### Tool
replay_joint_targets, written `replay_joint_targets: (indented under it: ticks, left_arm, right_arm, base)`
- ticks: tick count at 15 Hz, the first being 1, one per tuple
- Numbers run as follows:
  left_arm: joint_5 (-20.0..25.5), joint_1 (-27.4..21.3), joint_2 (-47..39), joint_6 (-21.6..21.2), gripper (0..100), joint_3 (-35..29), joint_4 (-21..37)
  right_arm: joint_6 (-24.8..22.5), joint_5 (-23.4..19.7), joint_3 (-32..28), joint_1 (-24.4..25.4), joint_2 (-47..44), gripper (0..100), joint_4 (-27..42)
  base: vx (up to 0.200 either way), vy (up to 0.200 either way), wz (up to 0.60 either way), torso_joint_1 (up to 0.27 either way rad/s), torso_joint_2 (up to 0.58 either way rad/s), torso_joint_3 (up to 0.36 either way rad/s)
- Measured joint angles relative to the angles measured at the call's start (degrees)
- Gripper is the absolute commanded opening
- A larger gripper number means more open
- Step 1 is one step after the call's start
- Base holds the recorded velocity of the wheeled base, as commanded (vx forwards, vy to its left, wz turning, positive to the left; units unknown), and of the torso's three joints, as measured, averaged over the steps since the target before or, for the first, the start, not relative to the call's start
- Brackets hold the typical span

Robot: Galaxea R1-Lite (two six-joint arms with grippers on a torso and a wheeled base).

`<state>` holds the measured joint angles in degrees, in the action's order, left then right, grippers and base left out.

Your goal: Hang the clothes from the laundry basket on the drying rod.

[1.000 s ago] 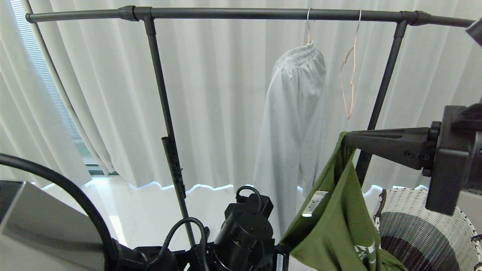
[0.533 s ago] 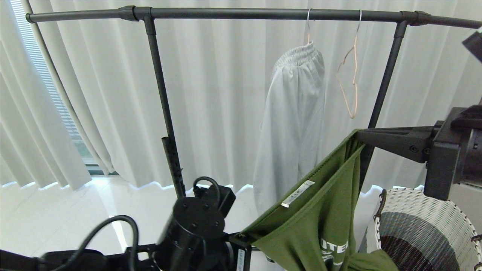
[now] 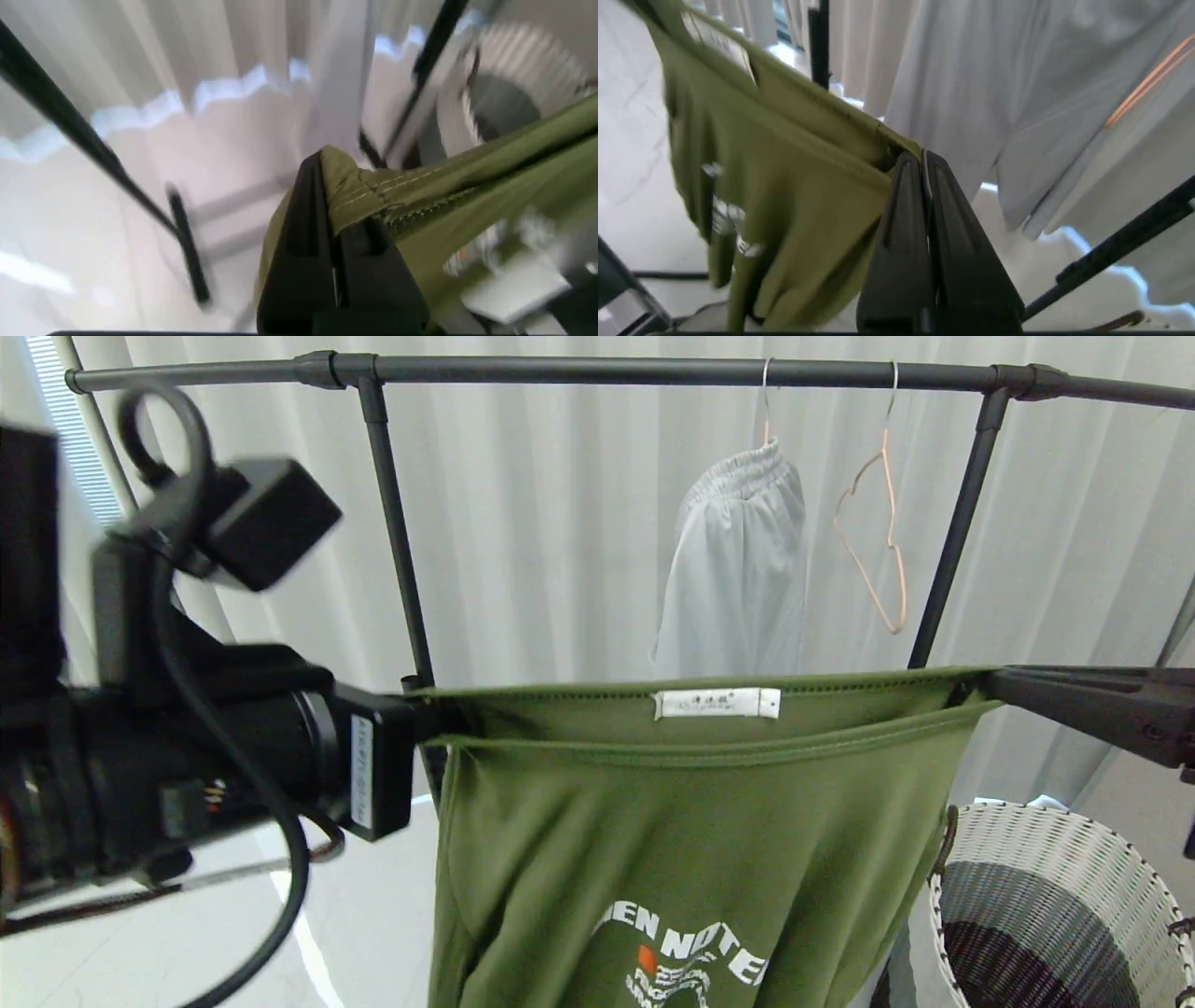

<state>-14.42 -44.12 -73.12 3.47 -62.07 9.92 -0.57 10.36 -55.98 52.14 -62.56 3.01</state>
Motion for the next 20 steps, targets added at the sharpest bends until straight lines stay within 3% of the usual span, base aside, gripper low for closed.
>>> replay_joint_targets:
  ticks: [1,3,5,8,11,13,14,17,20]
  left_arm:
    - [-1.1,0.2,0.5,-4.1,0,-3.3,0.5]
    - [-2.2,0.4,0.4,-7.7,0,-8.6,1.0]
    - [-2.5,0.4,-0.6,-8.3,0,-14.1,1.6]
    - [-2.6,0.1,-2.2,-8.4,0,-22.3,9.3]
    - [-2.7,-1.4,-2.1,-8.3,0,-24.2,10.8]
    - [-2.5,-2.3,-2.1,-7.6,0,-24.3,10.5]
    - [-2.5,-2.7,-2.2,-7.1,0,-24.3,10.4]
    - [-2.5,-4.7,-3.1,-4.7,0,-23.7,6.9]
    - [-2.7,-5.2,-5.4,-4.6,0,-22.9,2.3]
  right_arm:
    - [-0.5,0.0,-0.8,0.0,0.5,0,-0.6]
    - [-1.7,0.0,-3.5,-0.1,0.2,0,-2.0]
    - [-2.7,0.0,-7.4,-0.1,-0.9,0,-2.5]
    - [-5.2,0.0,-13.1,-0.2,-2.9,0,-1.8]
    - [-6.5,0.0,-15.1,-1.2,-3.3,0,1.7]
    - [-6.7,-0.5,-16.5,-1.6,-2.3,0,10.0]
    - [-6.7,-2.0,-17.6,-1.7,-1.4,0,13.8]
    - [-6.6,-13.4,-19.8,-1.1,2.7,0,27.0]
    - [-6.4,-16.8,-20.3,4.1,5.4,0,30.8]
  base:
    - [0.000,0.000,0.00,0.000,0.00,0.000]
    - [0.000,0.000,0.00,0.000,0.00,0.000]
    - [0.000,0.000,0.00,0.000,0.00,0.000]
    - [0.000,0.000,0.00,0.000,0.00,0.000]
    - [0.000,0.000,0.00,0.000,0.00,0.000]
    - [0.000,0.000,0.00,0.000,0.00,0.000]
    - [0.000,0.000,0.00,0.000,0.00,0.000]
    - [0.000,0.000,0.00,0.000,0.00,0.000]
    - [0.000,0.000,0.00,0.000,0.00,0.000]
